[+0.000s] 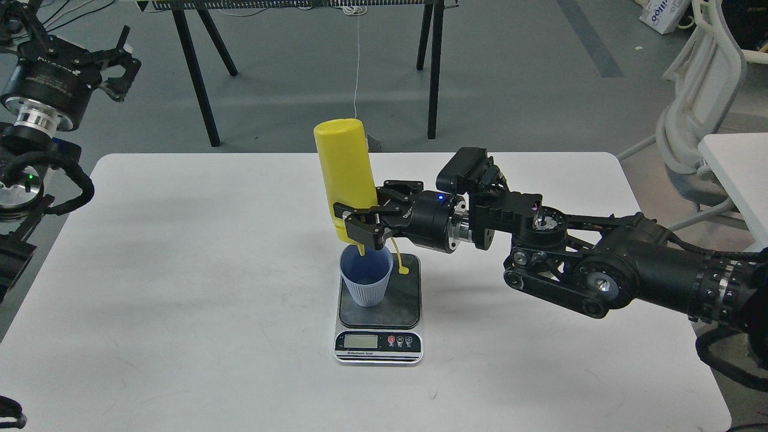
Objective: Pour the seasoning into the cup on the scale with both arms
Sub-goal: 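Hold the inverted bottle over the cup to squeeze out sauce, then lift the bottle away from the cup and turn it upright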
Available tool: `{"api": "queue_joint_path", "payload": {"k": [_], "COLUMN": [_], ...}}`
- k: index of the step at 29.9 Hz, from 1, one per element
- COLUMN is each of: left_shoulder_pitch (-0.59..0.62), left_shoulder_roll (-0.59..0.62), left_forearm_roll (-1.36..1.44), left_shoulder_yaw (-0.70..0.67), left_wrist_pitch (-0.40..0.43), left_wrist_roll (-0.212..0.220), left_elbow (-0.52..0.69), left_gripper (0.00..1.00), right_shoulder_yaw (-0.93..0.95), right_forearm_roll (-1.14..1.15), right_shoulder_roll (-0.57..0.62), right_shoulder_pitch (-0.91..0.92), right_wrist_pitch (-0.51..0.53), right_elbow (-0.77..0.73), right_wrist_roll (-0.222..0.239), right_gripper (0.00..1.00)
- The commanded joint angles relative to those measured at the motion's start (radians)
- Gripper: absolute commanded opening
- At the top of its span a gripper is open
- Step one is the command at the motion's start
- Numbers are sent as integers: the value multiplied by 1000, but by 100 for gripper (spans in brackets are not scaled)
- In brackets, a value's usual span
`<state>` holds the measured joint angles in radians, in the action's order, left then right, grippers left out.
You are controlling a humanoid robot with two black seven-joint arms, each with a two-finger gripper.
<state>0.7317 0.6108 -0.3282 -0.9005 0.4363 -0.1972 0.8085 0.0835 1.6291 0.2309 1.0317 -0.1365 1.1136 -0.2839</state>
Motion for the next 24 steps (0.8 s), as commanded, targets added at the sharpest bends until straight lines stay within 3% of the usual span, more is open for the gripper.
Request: {"api": "queue_joint_path", "payload": {"k": [1,12,24], "left_shoulder_pitch": [2,23,25], "left_shoulder_roll": [1,7,10], "left_forearm_roll": [0,1,3], "left_shoulder_yaw": [-3,-9,0], "left_wrist_pitch": [-1,2,7], "left_wrist_roll": [-2,4,5], "left_elbow": [8,8,9], "left_gripper": [100,100,100], "right_shoulder_yaw": [28,185,407], "right_forearm_roll": [-47,-656,-1190], "right_shoulder_roll": [33,367,536], "right_shoulder_pitch": [7,-13,-208], "right_wrist_pitch": [-3,100,242], "right_elbow": [9,256,272], "right_wrist_roll": [-1,-1,-1], "right_gripper": [28,28,28]}}
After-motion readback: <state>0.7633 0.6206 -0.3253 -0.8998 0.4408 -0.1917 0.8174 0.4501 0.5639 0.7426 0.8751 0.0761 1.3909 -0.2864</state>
